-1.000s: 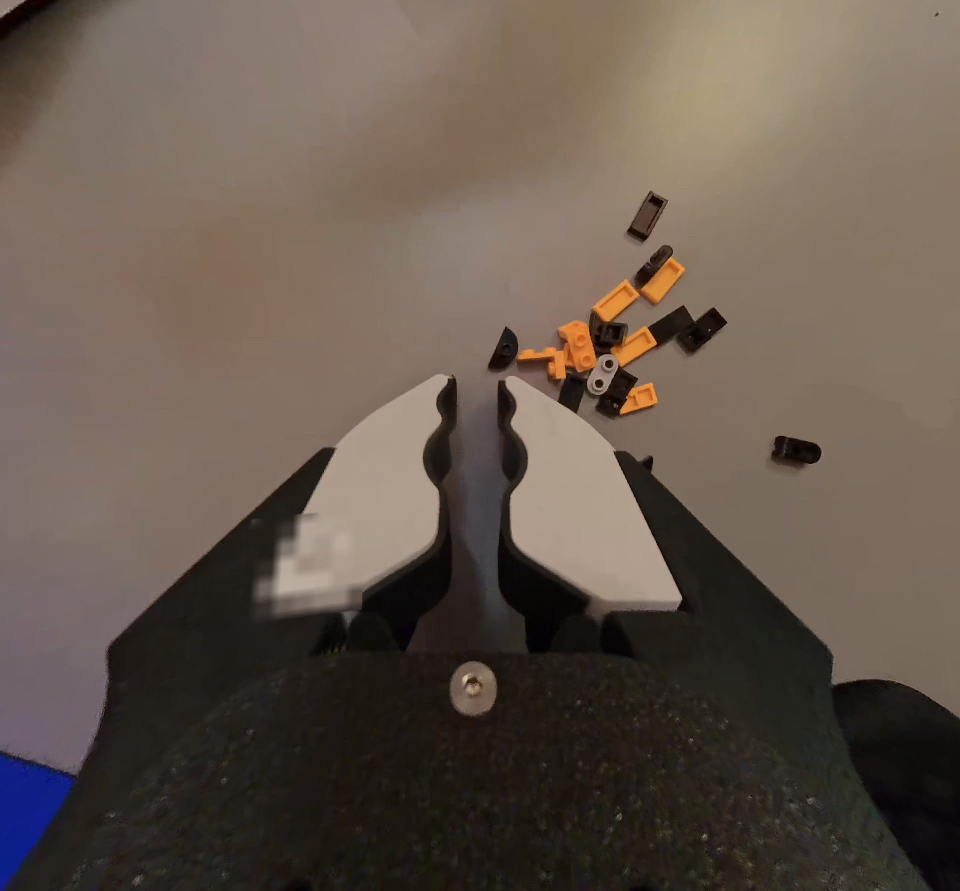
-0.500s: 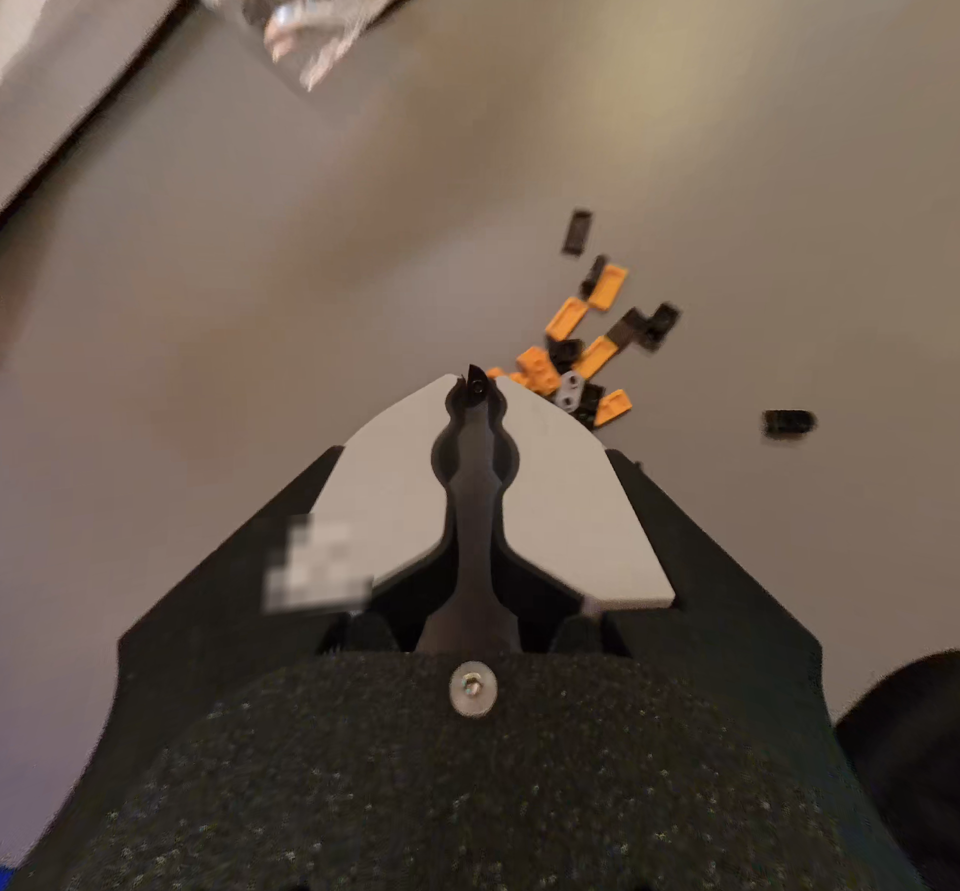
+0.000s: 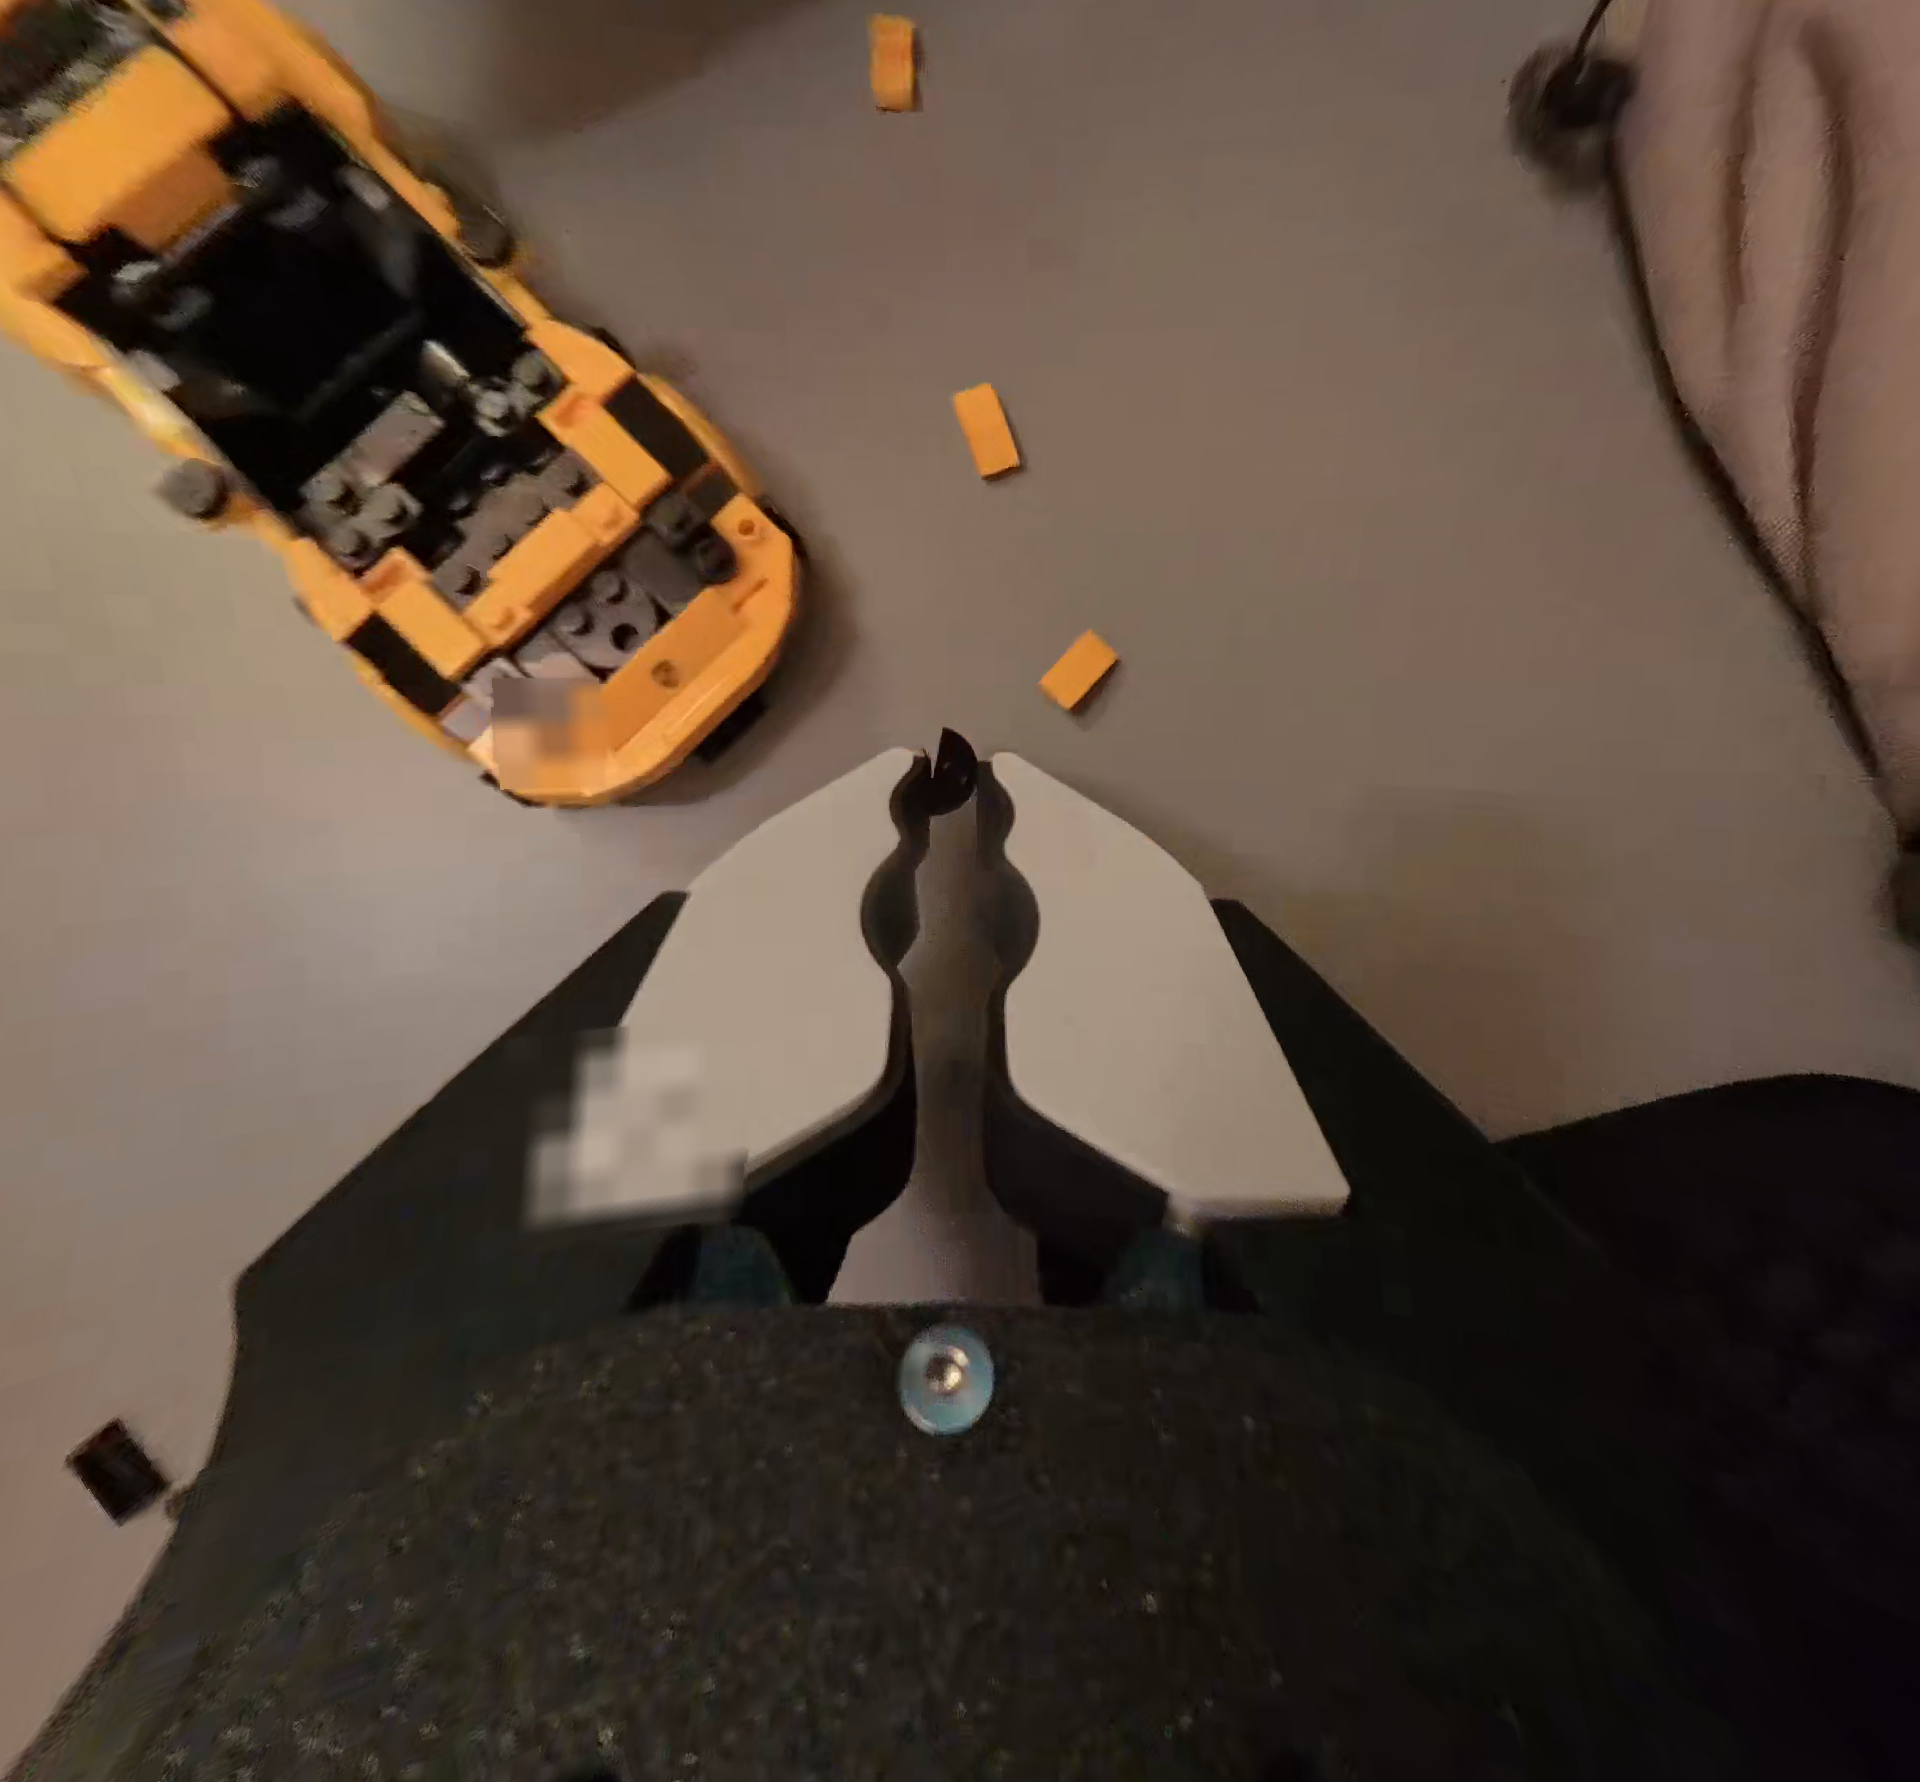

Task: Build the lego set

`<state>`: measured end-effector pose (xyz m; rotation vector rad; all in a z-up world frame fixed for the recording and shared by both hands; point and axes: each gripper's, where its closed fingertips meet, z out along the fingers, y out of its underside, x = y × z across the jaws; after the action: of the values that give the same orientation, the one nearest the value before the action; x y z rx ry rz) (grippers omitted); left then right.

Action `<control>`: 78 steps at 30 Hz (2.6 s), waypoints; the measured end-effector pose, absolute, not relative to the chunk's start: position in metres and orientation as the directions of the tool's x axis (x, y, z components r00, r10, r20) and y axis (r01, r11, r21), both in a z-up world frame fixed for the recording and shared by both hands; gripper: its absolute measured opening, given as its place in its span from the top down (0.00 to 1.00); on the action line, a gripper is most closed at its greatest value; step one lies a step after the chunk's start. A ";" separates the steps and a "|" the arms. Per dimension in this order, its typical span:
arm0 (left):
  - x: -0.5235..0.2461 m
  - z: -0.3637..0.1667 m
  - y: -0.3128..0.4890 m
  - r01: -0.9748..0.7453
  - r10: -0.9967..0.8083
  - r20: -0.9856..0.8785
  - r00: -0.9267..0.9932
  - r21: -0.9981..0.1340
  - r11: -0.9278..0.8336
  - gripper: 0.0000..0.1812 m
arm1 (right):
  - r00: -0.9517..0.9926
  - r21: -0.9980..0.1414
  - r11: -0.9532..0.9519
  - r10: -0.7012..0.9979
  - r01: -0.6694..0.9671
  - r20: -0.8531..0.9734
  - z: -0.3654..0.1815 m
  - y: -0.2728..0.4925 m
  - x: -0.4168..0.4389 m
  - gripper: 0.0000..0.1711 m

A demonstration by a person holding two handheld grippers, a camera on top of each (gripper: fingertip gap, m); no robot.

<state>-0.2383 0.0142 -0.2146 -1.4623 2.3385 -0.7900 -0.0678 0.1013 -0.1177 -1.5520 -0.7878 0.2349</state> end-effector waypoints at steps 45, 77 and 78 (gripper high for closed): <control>-0.229 -0.228 0.015 -0.761 -0.986 0.024 0.162 -0.634 -0.141 0.90 | 0.764 -0.956 0.040 0.592 0.290 0.256 -0.111 0.099 -0.065 1.00; -0.182 -0.204 0.060 -0.610 -0.927 0.135 0.351 -0.718 -0.335 0.92 | 0.774 -0.966 0.011 0.596 0.260 0.215 -0.114 0.101 -0.061 1.00; -0.182 -0.204 0.060 -0.612 -0.928 0.130 0.349 -0.718 -0.331 0.92 | 0.774 -0.966 0.009 0.597 0.258 0.213 -0.114 0.101 -0.061 1.00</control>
<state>-0.1816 0.0600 -0.2036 -2.0513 1.3364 -0.7293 -0.0612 0.1010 -0.1144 -1.5772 -0.7055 0.3018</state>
